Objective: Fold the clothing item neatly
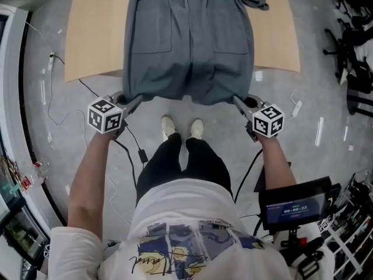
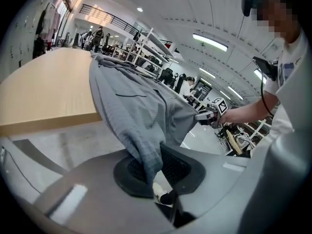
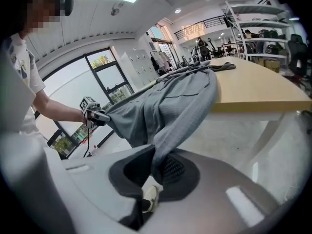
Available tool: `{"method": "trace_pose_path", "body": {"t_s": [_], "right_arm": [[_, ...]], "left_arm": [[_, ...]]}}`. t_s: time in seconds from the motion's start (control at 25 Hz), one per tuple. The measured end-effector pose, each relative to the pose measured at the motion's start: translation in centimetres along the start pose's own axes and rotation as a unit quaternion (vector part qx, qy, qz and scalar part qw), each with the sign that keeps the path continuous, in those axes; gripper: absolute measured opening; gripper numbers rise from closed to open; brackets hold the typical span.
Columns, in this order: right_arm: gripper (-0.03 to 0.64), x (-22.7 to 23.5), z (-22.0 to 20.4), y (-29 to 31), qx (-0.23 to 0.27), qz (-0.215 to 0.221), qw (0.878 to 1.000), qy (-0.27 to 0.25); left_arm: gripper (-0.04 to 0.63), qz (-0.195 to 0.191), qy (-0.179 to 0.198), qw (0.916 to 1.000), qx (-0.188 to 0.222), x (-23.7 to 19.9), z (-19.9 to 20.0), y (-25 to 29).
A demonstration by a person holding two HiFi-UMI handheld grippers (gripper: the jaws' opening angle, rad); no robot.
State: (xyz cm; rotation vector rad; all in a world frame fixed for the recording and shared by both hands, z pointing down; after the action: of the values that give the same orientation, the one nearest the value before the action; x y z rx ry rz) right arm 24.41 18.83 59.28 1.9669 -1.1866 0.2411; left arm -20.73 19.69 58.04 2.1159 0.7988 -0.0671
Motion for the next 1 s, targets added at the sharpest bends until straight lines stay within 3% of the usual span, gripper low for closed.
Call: {"method": "trace_pose_path", "body": {"t_s": [0.32,0.6,1.0], "right_arm": [[0.014,-3.7,1.8,-3.7,0.015,0.031,0.999,-0.007],[0.014,-7.3,4.7,-5.6,0.049,0.073,0.996,-0.027],[0.014,-8.7,12.5,-8.6,0.113,0.091,0.986,-0.083]], "left_arm": [[0.023,-0.047,-0.011,0.9986,0.021,3.0,0.1,-3.1],[0.023,-0.075,0.012,0.9955,0.058,4.8,2.2,-7.4],[0.023,-0.103,0.027,0.9823,0.154,5.0,9.4,-11.9]]}}
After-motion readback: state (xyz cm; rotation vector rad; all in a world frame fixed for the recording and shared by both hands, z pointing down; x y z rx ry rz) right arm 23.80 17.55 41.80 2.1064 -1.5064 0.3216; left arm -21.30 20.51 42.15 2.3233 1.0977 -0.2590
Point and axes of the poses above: the fingertips, and each gripper's own axes: y forward along the fingers, x to its right, z out of its top, the point moved 9 cm from there along -y, backward along the fingers, and after that the axes turned 11 degrees about z, right-handed, at the moved point
